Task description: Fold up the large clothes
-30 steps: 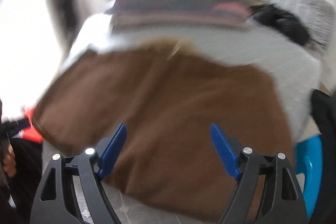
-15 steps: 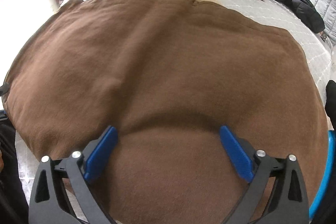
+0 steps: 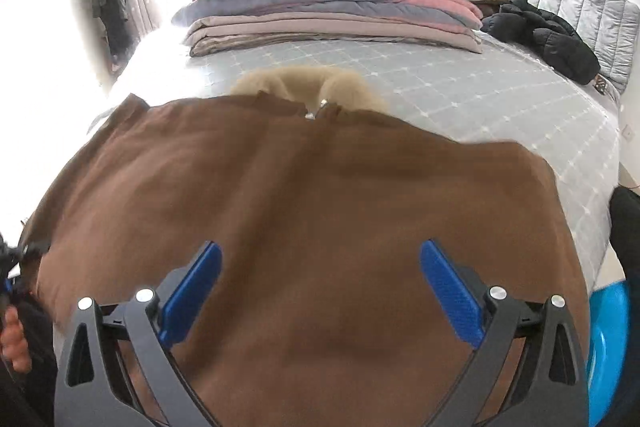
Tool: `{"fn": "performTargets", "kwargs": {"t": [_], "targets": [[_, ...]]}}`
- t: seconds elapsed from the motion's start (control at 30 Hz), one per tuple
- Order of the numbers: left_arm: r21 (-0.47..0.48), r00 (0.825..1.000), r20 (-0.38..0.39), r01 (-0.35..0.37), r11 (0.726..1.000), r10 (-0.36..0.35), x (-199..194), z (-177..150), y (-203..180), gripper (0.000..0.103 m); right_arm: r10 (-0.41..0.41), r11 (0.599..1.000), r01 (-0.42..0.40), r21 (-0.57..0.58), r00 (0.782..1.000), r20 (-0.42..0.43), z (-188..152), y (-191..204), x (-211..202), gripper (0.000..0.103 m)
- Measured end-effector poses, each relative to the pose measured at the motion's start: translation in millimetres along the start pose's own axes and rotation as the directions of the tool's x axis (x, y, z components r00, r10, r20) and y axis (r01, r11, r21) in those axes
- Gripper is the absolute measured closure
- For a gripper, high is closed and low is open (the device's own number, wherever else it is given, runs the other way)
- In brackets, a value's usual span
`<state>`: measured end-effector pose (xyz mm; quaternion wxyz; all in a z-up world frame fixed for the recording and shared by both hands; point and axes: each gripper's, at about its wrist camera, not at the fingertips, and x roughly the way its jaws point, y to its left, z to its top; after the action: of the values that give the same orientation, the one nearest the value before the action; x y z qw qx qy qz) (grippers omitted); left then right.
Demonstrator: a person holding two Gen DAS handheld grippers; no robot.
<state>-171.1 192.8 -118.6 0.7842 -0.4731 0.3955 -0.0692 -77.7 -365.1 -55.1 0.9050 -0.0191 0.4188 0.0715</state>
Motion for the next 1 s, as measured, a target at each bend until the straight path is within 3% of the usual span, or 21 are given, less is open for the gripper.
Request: {"fn": "performTargets", "kwargs": {"t": [0.07,0.13,0.17,0.27,0.43,0.53,0.57,0.67,0.73,0.77,0.9,1.0], "targets": [[-0.063,1.0,0.004,0.017,0.998,-0.017,-3.0,-5.5,10.2,0.054,0.011,1.0,-0.01,0.015,0.998,-0.057,2.1,1.3,24.9,0.007],[-0.066,1.0,0.01,0.021,0.998,-0.02,-6.3,-12.6,10.9,0.048,-0.008,1.0,0.007,-0.007,0.984,-0.18,-9.1,6.4,59.9,0.007],[-0.057,1.0,0.009,0.021,0.998,-0.021,-6.3,-15.0,8.8,0.042,-0.024,0.999,0.018,-0.031,0.979,-0.202,-11.5,8.5,68.8,0.006],[-0.025,1.0,0.011,0.013,1.0,-0.013,-3.7,-17.7,-1.8,0.026,-0.029,0.999,0.022,-0.041,0.982,-0.186,-12.3,10.3,66.6,0.006],[0.011,0.999,0.03,-0.022,1.0,0.022,14.9,-8.4,-10.2,0.024,-0.026,0.999,0.02,-0.036,0.984,-0.178,-14.2,10.6,66.5,0.006],[0.044,0.999,0.048,-0.006,0.999,0.004,17.3,-4.6,-10.1,0.069,0.002,1.0,-0.005,-0.018,0.987,-0.164,-10.7,6.8,61.6,0.006],[0.046,0.999,0.045,0.018,0.999,-0.02,15.5,-3.4,-10.2,0.075,0.034,0.999,-0.034,0.003,0.993,-0.116,-7.1,3.6,51.0,0.006],[0.114,0.997,0.063,0.031,0.993,-0.038,8.8,-4.0,-22.5,0.079,0.005,1.0,-0.005,0.012,1.0,-0.002,-1.7,1.0,25.0,0.006],[0.132,0.997,0.069,0.038,0.99,-0.047,6.5,-2.5,-30.7,0.08,-0.052,0.999,0.051,-0.019,0.996,-0.077,-7.1,4.7,42.0,0.006],[0.147,0.996,0.07,0.045,0.988,-0.056,5.4,-1.4,-37.4,0.08,-0.076,0.996,0.066,-0.059,0.978,-0.194,-16.9,8.6,69.6,0.006],[0.228,0.992,0.083,0.078,0.97,-0.099,-2.1,1.8,-72.1,0.08,-0.066,0.997,0.056,-0.057,0.981,-0.184,-14.4,8.6,68.6,0.006],[0.277,0.989,0.082,0.094,0.956,-0.121,-6.1,-0.5,-96.5,0.08,-0.046,0.998,0.039,-0.056,0.992,-0.118,-15.0,11.0,46.0,0.006]]}}
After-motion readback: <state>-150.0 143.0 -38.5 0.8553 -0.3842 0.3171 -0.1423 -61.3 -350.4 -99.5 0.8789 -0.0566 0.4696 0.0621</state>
